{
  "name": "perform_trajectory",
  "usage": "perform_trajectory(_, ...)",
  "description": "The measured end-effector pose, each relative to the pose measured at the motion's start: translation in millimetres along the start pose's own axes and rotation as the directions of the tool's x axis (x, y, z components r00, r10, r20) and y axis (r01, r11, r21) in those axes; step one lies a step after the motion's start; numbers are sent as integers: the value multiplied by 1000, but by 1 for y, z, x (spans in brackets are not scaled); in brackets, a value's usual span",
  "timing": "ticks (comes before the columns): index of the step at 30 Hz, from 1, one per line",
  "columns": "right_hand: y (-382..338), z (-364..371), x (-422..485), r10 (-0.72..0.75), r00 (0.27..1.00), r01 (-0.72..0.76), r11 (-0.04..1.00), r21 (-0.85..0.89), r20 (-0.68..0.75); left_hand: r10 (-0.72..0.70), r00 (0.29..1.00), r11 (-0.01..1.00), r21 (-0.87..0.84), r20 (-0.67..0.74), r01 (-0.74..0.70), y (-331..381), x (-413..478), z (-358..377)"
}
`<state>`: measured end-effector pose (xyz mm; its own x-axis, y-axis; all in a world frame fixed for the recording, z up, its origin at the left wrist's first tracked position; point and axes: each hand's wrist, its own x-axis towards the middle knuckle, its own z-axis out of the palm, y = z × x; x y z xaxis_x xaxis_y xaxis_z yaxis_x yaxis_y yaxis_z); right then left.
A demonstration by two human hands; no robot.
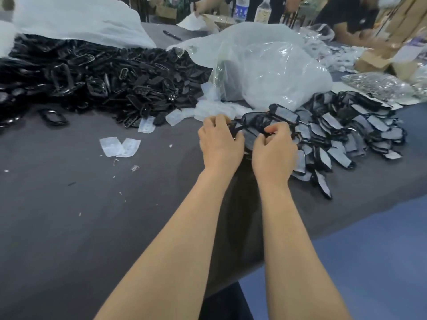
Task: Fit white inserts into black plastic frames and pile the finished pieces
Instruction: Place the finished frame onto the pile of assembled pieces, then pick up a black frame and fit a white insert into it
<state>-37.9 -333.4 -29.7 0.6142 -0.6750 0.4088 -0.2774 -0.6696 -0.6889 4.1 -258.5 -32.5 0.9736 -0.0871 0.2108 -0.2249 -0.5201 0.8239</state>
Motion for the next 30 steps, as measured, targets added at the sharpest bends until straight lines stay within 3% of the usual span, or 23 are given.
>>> perform_trajectory(5, -37, 16, -12, -91, 995, 82, 984, 159, 46, -29, 994, 976, -216, -108, 5, -8, 9, -35)
perform_trajectory(8, -73, 40, -27, -185, 962, 136, 962, 238, 199, -107, 970, 955, -294, -218, 40, -29, 16, -79)
perform_trajectory(14, -155, 105, -71, -401, 737, 274, 913, 302, 545, -383, 834, 853, -498, -396, 155, -88, 27, -174)
perform_trajectory(17, -188, 137, -97, -458, 604, 367, 886, 282, 653, -540, 732, 748, -634, -414, 194, -119, 27, -209)
perform_trajectory(19, -204, 155, -112, -454, 561, 442, 871, 213, 692, -620, 679, 676, -708, -393, 206, -136, 27, -226)
perform_trajectory(22, -219, 174, -126, -387, 596, 441, 890, 116, 704, -677, 629, 620, -757, -382, 206, -153, 28, -243)
perform_trajectory(26, -229, 189, -134, -351, 621, 447, 893, 51, 701, -690, 627, 591, -781, -360, 203, -164, 31, -250)
perform_trajectory(30, -232, 194, -136, -411, 674, 442, 890, 111, 614, -700, 623, 601, -759, -350, 249, -167, 33, -250)
